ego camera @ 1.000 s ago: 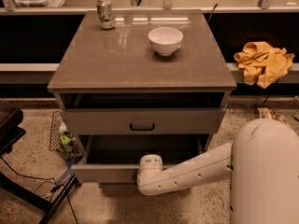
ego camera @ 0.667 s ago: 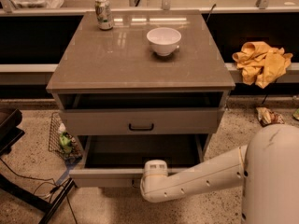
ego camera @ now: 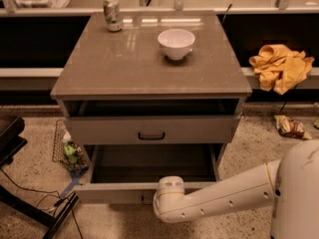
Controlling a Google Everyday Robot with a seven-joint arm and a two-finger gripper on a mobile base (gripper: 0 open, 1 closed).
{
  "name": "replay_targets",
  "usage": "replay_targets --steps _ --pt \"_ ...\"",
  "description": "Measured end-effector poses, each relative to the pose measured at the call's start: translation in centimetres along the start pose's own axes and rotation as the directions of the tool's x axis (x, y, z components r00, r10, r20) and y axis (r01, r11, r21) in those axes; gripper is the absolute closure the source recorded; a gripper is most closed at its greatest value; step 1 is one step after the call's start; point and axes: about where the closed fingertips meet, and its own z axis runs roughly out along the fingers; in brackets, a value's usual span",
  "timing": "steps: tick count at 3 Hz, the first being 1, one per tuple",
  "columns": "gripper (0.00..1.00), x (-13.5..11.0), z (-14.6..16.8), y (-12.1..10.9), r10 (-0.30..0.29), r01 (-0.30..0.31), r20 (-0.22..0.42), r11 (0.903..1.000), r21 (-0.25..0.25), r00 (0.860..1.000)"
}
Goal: Open middle drawer
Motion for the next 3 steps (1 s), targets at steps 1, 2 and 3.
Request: replay_targets --steps 1,2,3 --pt "1.00 -0.61 0.13 -0.16 0.000 0.000 0.000 1.0000 0.000 1.000" --pt "1.00 -0.69 0.14 -0.15 0.000 0.000 0.000 1.0000 0.000 1.000" --pt "1.00 -0.69 0.13 -0.15 0.000 0.000 0.000 1.0000 0.000 1.000"
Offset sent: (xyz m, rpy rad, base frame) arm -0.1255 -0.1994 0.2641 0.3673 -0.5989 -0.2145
